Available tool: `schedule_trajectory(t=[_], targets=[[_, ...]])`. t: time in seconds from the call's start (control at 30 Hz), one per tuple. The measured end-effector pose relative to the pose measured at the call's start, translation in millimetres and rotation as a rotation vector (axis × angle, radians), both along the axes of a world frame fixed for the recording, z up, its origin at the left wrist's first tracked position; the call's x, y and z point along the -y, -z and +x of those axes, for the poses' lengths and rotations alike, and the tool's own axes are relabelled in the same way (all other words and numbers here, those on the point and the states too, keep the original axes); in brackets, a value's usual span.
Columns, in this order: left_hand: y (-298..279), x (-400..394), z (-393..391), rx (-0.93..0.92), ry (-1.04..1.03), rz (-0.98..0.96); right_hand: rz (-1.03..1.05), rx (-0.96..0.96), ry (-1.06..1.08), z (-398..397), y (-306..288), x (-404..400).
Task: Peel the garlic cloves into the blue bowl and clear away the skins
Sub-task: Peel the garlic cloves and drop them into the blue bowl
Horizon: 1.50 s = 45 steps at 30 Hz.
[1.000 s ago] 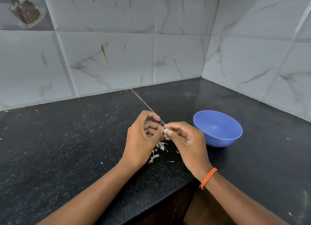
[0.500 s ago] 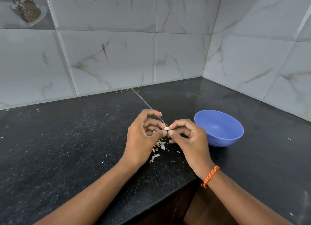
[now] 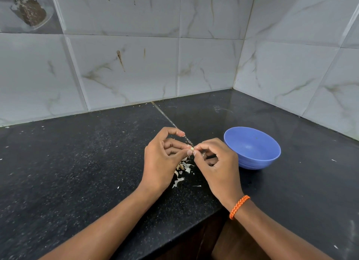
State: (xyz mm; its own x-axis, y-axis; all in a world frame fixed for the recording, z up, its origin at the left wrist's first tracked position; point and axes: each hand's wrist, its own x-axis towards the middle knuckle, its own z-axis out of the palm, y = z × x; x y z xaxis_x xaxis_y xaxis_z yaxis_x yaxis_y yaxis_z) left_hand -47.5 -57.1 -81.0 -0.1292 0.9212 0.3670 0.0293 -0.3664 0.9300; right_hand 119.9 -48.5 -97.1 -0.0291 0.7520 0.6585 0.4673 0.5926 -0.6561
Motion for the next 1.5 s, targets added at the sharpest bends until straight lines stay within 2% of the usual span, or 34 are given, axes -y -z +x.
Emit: schedule_trajectory(t=[0.43, 0.8, 0.9, 1.13, 1.27, 1.5], targets=[[1, 4, 6, -0.032, -0.042, -0.001, 0.021, 0.020, 0.039, 1, 2, -4], [5, 0, 6, -0.027, 0.026, -0.015, 0.024, 0.034, 0.045, 1, 3, -5], [6, 0, 3, 0.020, 0.082, -0.025, -0.013, -0.014, 0.016, 0, 2, -4], [3, -4, 0, 0.252, 0.251, -0.073, -0.215, -0.260, -0.152, 2, -1, -3], [3, -8, -4, 0.401, 0.327, -0.119, -0.246, -0.286, -0.229, 1, -3, -3], [5, -12, -8, 0.391, 0.335, -0.124, -0.251, -0.293, -0.197, 3, -3, -3]])
